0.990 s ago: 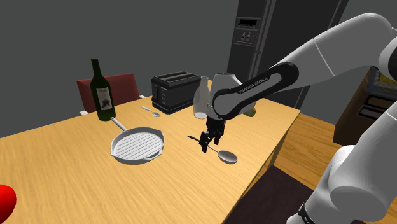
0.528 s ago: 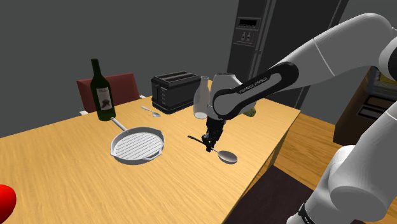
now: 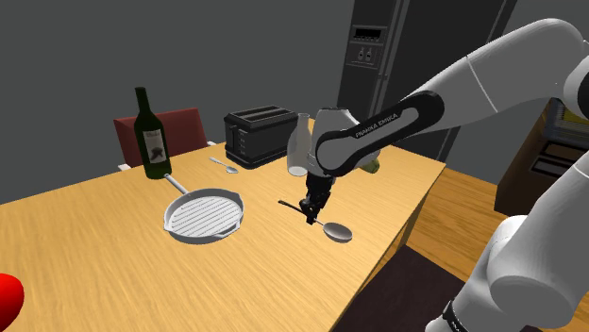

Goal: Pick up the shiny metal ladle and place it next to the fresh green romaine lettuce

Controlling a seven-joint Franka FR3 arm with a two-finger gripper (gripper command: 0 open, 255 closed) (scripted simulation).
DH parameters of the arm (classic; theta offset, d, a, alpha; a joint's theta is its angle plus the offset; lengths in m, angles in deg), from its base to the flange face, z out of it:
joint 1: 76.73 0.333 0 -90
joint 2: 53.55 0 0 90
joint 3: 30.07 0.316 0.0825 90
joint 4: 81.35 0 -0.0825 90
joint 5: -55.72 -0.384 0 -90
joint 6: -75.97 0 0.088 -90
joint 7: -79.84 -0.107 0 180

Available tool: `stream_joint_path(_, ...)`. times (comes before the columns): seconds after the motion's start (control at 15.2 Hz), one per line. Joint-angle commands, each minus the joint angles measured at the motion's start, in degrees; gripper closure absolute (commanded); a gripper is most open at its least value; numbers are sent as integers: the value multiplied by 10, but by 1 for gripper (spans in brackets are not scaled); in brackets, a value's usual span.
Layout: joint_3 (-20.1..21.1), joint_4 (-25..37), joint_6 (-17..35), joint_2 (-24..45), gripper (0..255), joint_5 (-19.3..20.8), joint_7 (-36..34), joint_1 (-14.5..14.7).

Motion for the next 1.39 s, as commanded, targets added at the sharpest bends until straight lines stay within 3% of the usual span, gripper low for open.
stream_joint_path(0.0,-1,4,-12,-8,255,1,-1,-1)
stream_joint_path(1.32,-5,92,-176,-84,255,11,-18,-4)
